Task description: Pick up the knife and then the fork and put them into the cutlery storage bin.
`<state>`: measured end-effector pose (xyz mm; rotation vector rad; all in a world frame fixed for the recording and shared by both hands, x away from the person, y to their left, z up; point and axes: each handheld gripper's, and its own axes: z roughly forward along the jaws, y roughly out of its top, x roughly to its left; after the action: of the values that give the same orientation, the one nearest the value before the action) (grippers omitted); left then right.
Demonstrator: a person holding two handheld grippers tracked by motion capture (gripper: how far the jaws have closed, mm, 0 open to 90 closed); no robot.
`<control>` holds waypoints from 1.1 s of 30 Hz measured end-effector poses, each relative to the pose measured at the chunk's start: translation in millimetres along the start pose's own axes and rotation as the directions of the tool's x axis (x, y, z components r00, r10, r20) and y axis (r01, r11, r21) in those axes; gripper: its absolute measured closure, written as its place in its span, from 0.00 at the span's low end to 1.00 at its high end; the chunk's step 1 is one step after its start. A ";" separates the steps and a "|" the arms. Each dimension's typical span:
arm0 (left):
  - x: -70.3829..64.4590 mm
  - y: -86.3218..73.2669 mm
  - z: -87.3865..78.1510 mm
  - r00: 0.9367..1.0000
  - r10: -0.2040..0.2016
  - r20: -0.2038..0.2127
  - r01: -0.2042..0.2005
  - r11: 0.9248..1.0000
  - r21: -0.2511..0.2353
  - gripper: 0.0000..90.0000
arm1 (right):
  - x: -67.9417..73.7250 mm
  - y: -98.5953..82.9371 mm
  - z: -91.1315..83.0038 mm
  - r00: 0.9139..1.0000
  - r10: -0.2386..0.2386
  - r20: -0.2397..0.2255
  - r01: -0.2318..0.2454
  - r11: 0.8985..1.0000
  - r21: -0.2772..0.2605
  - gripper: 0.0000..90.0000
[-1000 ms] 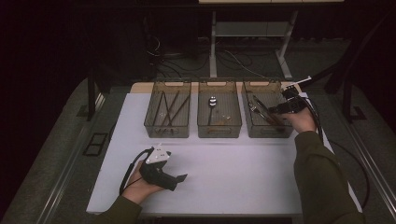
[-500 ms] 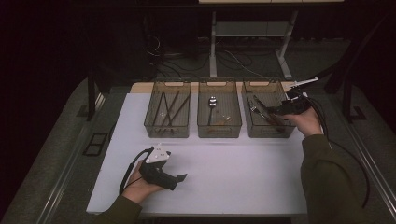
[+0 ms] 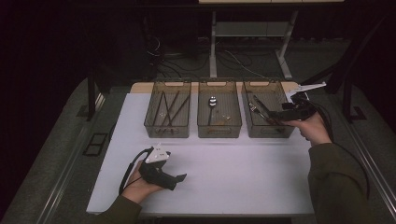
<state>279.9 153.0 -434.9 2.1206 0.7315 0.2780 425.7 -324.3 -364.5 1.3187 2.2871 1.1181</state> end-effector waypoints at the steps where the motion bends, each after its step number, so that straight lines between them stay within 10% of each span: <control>1: 0.0 -0.1 0.1 1.000 -0.001 0.000 0.001 1.000 0.001 0.00 | 1.8 -1.2 -1.8 1.000 -0.007 -0.003 0.007 1.000 -0.003 0.17; 33: 3.4 -3.2 -4.2 1.000 -0.009 0.023 0.009 1.000 -0.012 0.00 | 77.1 -65.7 -39.0 0.986 -0.135 -0.098 0.120 0.982 -0.147 0.15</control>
<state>279.5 159.2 -435.1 2.1056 0.7237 0.2519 320.9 -298.4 -376.5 1.0672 2.2833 1.3086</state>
